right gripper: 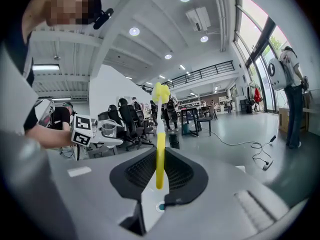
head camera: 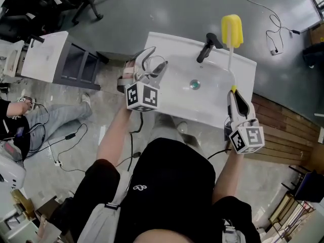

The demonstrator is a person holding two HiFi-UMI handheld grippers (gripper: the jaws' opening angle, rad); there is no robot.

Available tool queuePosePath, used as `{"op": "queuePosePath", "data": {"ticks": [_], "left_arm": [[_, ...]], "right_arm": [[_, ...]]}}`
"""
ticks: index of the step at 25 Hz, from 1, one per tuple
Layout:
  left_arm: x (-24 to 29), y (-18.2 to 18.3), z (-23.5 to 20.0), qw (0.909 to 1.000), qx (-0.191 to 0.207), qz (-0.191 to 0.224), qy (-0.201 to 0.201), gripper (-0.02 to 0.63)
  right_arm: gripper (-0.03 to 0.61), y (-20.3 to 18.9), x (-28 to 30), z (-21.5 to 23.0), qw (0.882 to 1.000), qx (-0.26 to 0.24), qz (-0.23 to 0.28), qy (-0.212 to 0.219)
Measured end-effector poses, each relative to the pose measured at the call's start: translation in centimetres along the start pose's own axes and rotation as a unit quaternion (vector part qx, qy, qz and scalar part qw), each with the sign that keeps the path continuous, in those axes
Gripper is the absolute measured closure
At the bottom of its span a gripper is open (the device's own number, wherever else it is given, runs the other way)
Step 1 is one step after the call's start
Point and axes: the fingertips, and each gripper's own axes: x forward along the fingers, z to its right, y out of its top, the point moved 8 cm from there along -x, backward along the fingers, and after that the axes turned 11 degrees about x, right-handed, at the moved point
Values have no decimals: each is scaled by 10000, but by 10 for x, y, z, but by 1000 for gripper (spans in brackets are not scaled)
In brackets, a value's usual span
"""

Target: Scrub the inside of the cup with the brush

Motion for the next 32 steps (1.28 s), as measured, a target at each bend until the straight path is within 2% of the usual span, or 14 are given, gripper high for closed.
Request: {"op": "queuePosePath", "data": {"ticks": [9, 15, 19, 24, 32], "left_arm": [[-26, 11, 15, 9980, 517, -366, -57, 331], [-37, 23, 28, 9920, 1110, -591, -84, 331], [-40, 26, 32, 9854, 1498, -806, -95, 331], [-42, 21, 32, 9749, 1872, -1203, -83, 331], [-42, 25, 32, 9593, 2281, -1659, -110, 331]], "right_arm": [[529, -16, -32, -4, 9990, -291, -338, 88], [529, -22, -56, -13, 9933, -931, -665, 172], [529, -24, -66, -21, 9868, -1321, -875, 328], [529, -34, -68, -29, 9812, -1466, -1130, 547], [529, -48, -69, -44, 9660, -1912, -1466, 941]]}}
